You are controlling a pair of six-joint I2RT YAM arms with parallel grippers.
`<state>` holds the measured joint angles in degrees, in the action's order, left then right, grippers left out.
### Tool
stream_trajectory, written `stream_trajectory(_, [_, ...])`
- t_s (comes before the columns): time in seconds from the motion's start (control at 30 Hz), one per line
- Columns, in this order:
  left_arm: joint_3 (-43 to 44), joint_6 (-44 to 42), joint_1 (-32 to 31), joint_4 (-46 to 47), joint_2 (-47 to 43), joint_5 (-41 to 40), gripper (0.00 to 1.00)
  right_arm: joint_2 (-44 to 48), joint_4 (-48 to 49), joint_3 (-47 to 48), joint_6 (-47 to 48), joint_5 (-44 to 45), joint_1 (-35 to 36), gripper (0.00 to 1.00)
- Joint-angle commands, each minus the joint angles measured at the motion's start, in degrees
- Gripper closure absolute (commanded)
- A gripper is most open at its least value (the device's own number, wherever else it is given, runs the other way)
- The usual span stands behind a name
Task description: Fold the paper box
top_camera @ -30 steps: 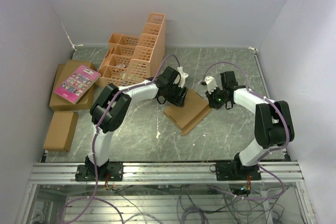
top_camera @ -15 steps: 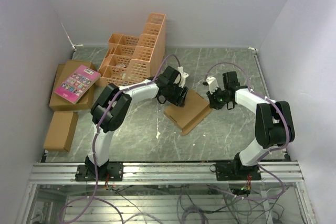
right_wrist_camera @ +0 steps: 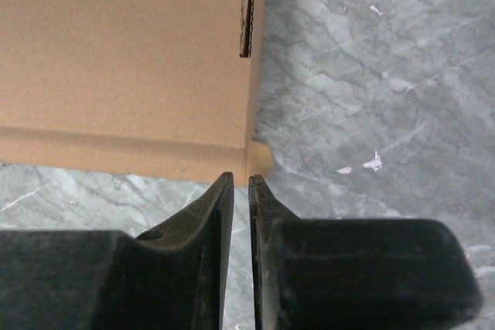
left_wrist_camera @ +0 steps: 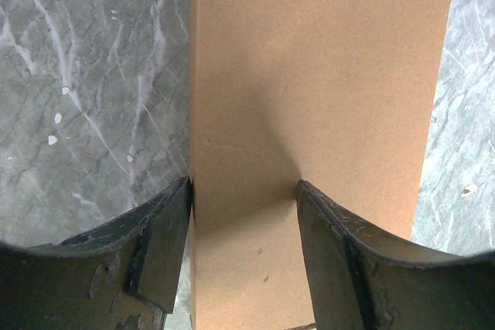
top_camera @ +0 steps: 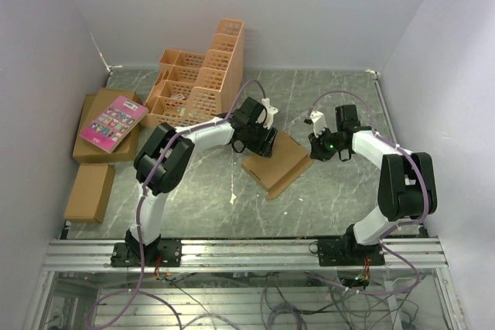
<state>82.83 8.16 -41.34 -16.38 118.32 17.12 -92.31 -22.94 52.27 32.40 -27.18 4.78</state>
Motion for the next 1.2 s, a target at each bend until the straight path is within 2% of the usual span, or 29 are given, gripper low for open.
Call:
stream_trajectory(0.0, [0.4, 0.1, -0.3, -2.4, 2.6, 0.9, 0.35, 2.2, -3.1, 0.2, 1.9, -5.2, -2.7, 0.84])
stream_trajectory(0.13, [0.3, 0.1, -0.3, -2.4, 2.7, 1.0, 0.35, 3.3, -4.3, -0.1, 2.2, -8.1, -4.6, 0.81])
stream_trajectory(0.27, [0.3, 0.1, -0.3, -2.4, 2.7, 1.1, 0.35, 2.6, -3.9, -0.3, 0.8, -7.4, -5.7, 0.8])
stream_trajectory(0.47, [0.4, 0.3, -0.3, -2.1, 2.7, 1.3, 0.35, -1.9, -2.7, 0.4, -2.1, -7.2, -6.6, 0.76])
stream_trajectory(0.77, [0.7, 0.1, -0.2, -2.3, 3.2, 1.5, 0.35, -7.4, -2.1, 2.1, -3.7, -9.2, -6.7, 0.77])
stream_trajectory(1.17, [0.3, 0.0, -0.2, -2.1, 2.9, 1.6, 0.35, -6.4, -0.6, 1.7, -4.5, -12.0, -6.8, 0.84])
